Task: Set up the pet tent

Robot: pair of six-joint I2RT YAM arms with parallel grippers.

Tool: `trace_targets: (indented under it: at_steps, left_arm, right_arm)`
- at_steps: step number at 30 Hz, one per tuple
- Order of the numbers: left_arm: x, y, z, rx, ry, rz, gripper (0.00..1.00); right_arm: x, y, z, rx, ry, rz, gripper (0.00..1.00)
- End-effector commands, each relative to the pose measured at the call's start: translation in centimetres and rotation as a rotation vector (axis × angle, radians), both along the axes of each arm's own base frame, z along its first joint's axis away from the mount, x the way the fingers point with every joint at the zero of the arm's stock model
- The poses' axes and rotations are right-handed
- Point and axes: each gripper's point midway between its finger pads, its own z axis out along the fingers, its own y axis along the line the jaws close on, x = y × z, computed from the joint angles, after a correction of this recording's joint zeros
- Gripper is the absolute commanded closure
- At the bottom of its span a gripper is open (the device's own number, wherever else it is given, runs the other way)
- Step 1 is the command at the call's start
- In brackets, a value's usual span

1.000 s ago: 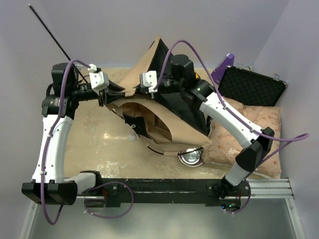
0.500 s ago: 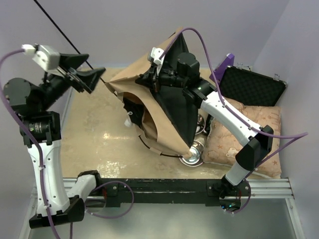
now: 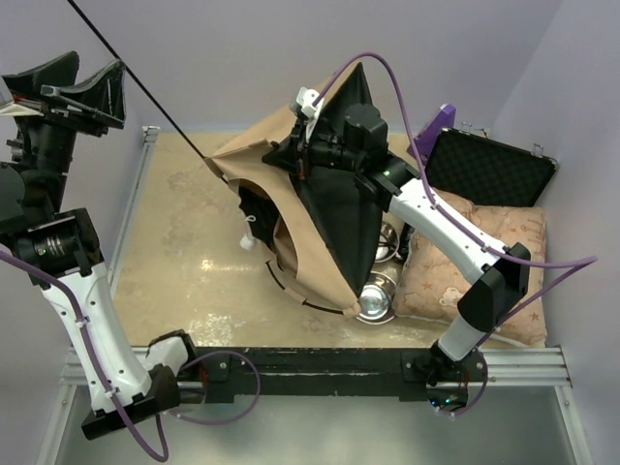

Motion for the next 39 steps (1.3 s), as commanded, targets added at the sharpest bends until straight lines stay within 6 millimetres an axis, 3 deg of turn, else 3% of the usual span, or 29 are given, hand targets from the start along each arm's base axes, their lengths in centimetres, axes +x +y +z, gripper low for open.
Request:
trace_targets:
  at_steps: [1,9,14,22,24,26,27,31,35,39]
  left_arm:
    - [-0.5,0.9,2.7,0.006,-0.148,0.043,0.25]
    - [1.6,2.1,4.2,0.037,-0.215,0.066,0.44]
    - [2.1,0.8,4.1,0.068,-0.232,-0.034,0.48]
    - [2.0,0.2,5.0,0.08,-0.263,-0.08,0.58]
    - [1.8,-0.1,5.2,0.09,-0.273,-0.088,0.68]
    - [1.9,-0.2,4.8,0.113,-0.267,-0.088,0.96]
    - [2.1,-0.2,4.5,0.132,-0.255,-0.083,1.0]
    - [3.0,-1.4,1.6,0.288,-0.188,-0.089,1.0]
    - [4.4,-3.3,-4.1,0.489,-0.049,-0.115,1.0]
    - [4.3,-5.6,-9.3,0.663,0.044,-0.154,1.0]
  right_arm:
    - [-0.2,-0.5,2.6,0.067,-0.052,-0.011,1.0]
    - [-0.9,-0.5,2.5,0.062,-0.057,0.022,1.0]
    - [-1.1,-0.5,2.5,0.057,-0.064,0.036,1.0]
    - [-1.5,-0.3,2.2,0.051,-0.064,0.06,1.0]
    - [-1.6,-0.3,2.2,0.05,-0.063,0.065,1.0]
    - [-1.8,-0.2,2.3,0.053,-0.06,0.082,1.0]
    - [-2.0,-0.1,2.6,0.058,-0.059,0.096,1.0]
    - [-3.8,0.4,3.7,0.078,-0.056,0.21,1.0]
    - [-5.9,1.1,5.2,0.113,0.002,0.368,1.0]
    - [-6.3,1.6,6.2,0.147,0.049,0.43,1.0]
